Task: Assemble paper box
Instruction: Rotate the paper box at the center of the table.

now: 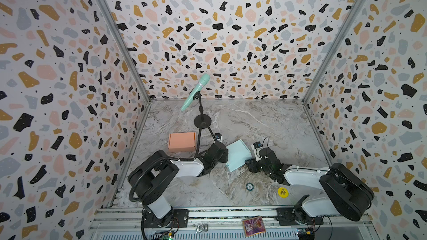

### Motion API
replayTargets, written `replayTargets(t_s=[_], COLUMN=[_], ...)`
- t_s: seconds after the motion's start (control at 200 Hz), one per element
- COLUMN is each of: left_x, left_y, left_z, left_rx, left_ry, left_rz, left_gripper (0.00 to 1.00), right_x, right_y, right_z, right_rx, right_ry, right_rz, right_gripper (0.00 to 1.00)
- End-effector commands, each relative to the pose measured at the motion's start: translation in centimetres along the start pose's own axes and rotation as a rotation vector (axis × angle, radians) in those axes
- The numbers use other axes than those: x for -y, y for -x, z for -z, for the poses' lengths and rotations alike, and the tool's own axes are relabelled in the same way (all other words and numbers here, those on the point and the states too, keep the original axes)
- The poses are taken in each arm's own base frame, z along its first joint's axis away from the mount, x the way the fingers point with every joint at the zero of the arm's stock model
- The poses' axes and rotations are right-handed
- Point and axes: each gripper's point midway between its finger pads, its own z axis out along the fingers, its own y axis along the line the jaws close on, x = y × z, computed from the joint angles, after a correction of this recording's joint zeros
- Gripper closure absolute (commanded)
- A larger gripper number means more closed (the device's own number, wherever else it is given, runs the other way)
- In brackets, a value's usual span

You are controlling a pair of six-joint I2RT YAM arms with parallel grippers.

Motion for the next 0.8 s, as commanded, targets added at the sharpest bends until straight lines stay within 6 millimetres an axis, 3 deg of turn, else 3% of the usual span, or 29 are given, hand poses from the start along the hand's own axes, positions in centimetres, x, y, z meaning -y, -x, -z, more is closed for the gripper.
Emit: replayTargets(t_s=[0.0, 0.28, 0.516, 0.591, 0.676, 0.796], left_x=[0.8, 2.1, 1.8, 1.6, 1.1, 0.8], left_y=[-2.5, -3.2, -2.8, -2.4, -1.9, -0.8], left_z=[1.0, 2.4, 4.1, 4.5, 4.6, 4.4], left_rx=[-0.075, -0.068, -0.042, -0.036, -0.029, -0.012], left_ry=[-0.047, -0.090, -0.107, -0.109, -0.102, -0.108], left_rz=[0.004, 0.026, 0.054, 0.053, 0.059, 0.065], left_gripper=[0.41, 0.40, 0.39, 0.33, 0.18, 0.14], right_x=[-0.5, -1.5, -0.4, 0.2, 0.1, -0.4], right_y=[1.7, 1.1, 0.6, 0.3, -0.1, -0.6], right_z=[-0.1, -0.2, 1.5, 2.1, 2.5, 2.5], right_rx=[0.040, 0.020, 0.038, 0.042, 0.038, 0.025], right_ry=[0.007, 0.040, 0.018, 0.012, 0.025, 0.054], right_rz=[0.014, 0.032, 0.006, -0.008, -0.022, -0.030], right_gripper=[0.43, 0.43, 0.43, 0.43, 0.45, 0.48])
